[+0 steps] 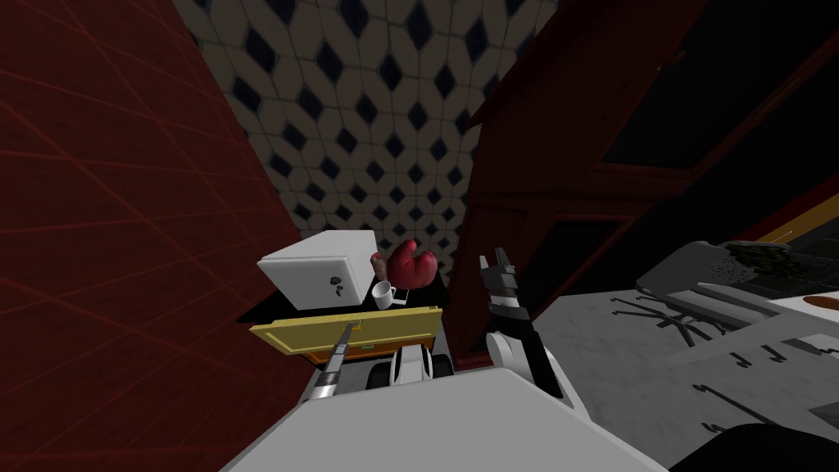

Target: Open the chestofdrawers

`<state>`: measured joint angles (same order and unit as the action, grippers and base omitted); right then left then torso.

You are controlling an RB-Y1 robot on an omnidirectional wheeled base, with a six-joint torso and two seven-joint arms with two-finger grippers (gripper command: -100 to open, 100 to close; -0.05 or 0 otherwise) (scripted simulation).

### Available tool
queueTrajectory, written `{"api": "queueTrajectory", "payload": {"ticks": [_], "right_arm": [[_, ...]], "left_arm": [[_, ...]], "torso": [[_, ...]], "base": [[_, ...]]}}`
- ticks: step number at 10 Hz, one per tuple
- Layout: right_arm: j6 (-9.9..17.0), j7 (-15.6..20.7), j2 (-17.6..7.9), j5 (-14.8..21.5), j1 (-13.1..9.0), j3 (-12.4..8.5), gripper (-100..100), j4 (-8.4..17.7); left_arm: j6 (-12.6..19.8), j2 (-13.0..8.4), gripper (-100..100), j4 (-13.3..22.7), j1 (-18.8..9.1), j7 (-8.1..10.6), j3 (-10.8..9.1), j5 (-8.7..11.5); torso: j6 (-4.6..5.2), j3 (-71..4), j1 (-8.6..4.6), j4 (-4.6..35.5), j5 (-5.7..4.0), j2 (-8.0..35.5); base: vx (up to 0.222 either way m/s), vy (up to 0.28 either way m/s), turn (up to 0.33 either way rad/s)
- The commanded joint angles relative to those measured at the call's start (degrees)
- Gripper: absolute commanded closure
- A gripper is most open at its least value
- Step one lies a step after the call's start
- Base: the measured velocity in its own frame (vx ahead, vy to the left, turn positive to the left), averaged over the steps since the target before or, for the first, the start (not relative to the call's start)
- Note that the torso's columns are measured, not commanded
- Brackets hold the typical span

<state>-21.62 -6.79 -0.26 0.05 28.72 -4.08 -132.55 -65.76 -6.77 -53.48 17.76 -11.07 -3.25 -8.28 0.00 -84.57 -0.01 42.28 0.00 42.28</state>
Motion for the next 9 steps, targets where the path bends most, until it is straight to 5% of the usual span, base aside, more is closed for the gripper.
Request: {"api": "queueTrajectory", "payload": {"ticks": [1,8,9], "right_arm": [[0.0,0.0,0.0,0.0,0.0,0.0,0,0.0],[0.0,0.0,-0.01,0.0,0.01,-0.01,0,0.0],[0.0,0.0,-0.01,0.0,0.01,-0.01,0,0.0]], "left_arm": [[1.93,2.84,-100,-0.12,-1.33,0.36,-0.14,0.2],[6.37,1.96,-100,-3.26,-2.79,1.59,-0.44,0.52],[4.96,2.37,100,-2.01,-2.5,1.19,-0.38,0.45]], "torso": [[0.0,-0.01,-0.04,-0.01,-0.01,-0.02],[0.0,0.01,-0.01,0.0,0.0,0.01],[0.0,0.01,0.0,0.0,0.0,0.02]], "base": [[-0.037,-0.064,0.003],[-0.005,-0.004,0.014],[0.004,0.004,-0.013]]}}
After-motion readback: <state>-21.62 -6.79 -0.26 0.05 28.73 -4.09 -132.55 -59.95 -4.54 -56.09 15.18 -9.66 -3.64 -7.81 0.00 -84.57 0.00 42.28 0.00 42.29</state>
